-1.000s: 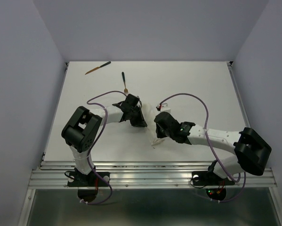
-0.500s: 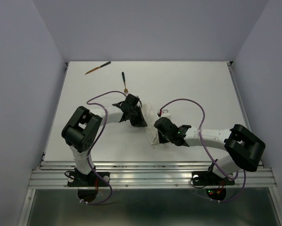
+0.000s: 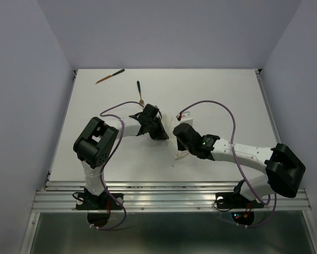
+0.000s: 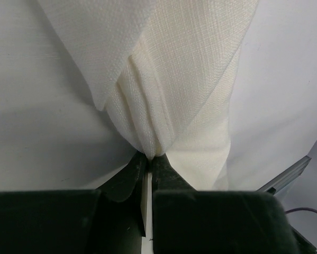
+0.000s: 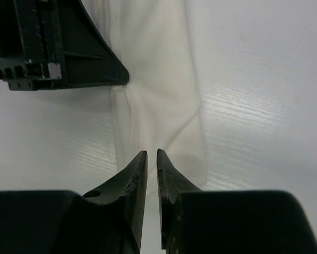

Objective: Fold the napkin into a case and place the utensils inside
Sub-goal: Smooth out the smaller rectangle-folded napkin at the center of the board, then turn over the smaller rectangle-folded napkin at the center of the board.

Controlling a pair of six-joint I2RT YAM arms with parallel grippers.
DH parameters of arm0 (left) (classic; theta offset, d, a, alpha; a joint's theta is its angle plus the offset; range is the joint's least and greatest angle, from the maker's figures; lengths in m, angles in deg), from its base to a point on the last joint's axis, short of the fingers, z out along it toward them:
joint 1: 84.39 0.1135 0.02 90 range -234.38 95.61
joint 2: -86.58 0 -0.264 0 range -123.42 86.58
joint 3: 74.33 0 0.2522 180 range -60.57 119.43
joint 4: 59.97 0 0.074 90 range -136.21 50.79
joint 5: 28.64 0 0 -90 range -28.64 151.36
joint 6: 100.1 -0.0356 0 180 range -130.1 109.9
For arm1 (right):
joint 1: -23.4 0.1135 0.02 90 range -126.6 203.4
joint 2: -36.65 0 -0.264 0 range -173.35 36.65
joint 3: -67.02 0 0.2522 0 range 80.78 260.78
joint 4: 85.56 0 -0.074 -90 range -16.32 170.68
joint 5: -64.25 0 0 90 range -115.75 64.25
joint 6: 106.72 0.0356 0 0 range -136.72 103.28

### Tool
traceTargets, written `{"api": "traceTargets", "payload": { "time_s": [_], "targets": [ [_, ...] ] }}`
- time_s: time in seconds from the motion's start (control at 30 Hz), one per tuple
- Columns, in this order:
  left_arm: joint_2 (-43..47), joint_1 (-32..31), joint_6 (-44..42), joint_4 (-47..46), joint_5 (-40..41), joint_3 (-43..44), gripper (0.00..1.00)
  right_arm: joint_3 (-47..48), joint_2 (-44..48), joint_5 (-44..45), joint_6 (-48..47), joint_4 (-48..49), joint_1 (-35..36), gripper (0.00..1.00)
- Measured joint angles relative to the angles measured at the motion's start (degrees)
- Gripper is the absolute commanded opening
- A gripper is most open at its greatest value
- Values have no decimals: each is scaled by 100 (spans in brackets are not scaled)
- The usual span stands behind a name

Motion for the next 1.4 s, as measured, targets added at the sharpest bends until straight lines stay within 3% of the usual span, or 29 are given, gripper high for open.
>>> {"api": "traceTargets", "payload": {
  "time_s": [0.17,0.3,0.47,0.67,1.1,1.4],
  "targets": [
    [0,-11,-61,0,11,2,30,262,-166,-4,-133,7,0,20],
    [48,-15,-116,-52,2,-50,38,332,-365,-11,-221,0,0,22],
    [203,-28,-168,-35,28,-190,39,348,-452,-50,-280,-17,0,24],
    [378,-39,-280,188,138,-264,44,417,-551,-103,-326,-31,-2,35],
    [798,-39,-420,487,260,-334,47,623,-713,-323,-505,-26,-2,37],
    [925,-7,-466,640,308,-334,44,730,-815,-400,-658,-20,7,52]
  ]
}}
